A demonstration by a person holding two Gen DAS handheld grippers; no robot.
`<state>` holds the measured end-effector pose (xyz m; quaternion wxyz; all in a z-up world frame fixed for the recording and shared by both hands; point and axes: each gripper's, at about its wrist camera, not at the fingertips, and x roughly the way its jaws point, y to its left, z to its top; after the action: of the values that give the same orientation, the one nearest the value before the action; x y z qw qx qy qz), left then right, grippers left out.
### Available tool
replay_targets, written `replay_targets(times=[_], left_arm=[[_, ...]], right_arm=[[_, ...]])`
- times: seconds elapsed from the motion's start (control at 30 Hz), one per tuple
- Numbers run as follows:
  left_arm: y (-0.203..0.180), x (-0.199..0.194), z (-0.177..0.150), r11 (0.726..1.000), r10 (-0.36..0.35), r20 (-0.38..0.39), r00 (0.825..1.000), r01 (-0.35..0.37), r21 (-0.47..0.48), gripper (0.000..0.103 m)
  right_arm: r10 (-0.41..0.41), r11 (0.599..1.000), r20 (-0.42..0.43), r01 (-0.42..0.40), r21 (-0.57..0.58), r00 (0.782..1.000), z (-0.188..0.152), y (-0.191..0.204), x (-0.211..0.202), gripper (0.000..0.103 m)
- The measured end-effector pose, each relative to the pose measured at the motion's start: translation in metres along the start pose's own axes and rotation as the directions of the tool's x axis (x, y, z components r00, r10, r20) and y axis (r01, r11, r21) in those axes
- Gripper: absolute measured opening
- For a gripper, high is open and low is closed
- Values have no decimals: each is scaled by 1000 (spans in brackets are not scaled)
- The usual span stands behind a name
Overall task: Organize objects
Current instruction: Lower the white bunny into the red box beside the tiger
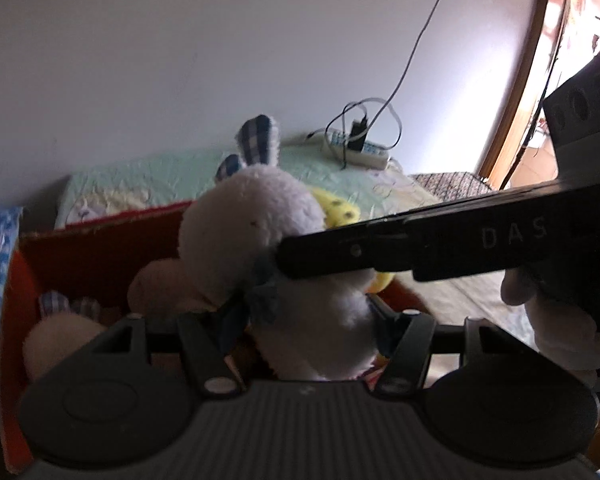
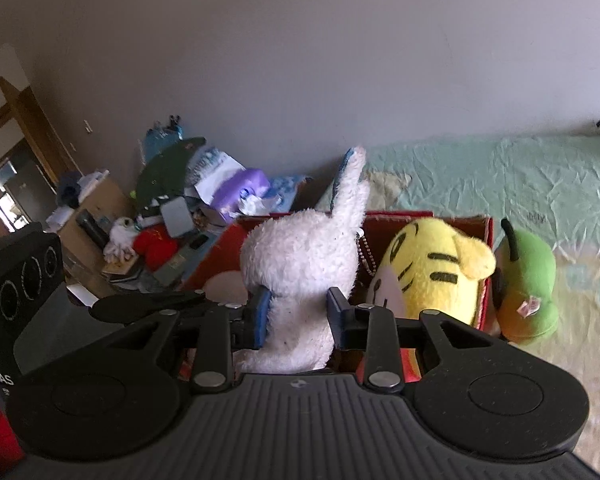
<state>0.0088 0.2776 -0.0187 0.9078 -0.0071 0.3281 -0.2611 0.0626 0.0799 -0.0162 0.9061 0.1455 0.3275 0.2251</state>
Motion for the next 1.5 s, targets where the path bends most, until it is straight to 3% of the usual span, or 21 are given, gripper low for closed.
replay_targets(times=[0.27, 0.57, 0.8, 0.93, 1.2, 1.5], left_arm=[[20, 30, -6, 1000, 31, -115, 993, -31, -1, 63], [25, 20, -9, 996, 83, -122, 989, -85, -11, 66], [26, 31, -11, 996, 87, -155, 984, -90, -11, 80], [23, 31, -14, 995, 96, -158, 983, -95, 16, 80], [30, 30, -13, 993, 117, -162, 980, -114, 26, 81], [29, 31, -11, 993, 118, -177, 977, -119, 4, 83]], right_arm=[[-42, 998, -57, 44, 42, 998, -8, -5, 28, 32], [39, 987, -47, -31, 160, 998, -9, -12, 39, 32], [-37, 979, -35, 44, 200, 999, -8, -23, 21, 26], [-72, 985, -85, 85, 153, 994, -7, -16, 19, 21], [-131, 989, -139, 139, 45, 982, -3, -7, 43, 21], [-105, 987, -125, 119, 112, 987, -10, -18, 42, 25]])
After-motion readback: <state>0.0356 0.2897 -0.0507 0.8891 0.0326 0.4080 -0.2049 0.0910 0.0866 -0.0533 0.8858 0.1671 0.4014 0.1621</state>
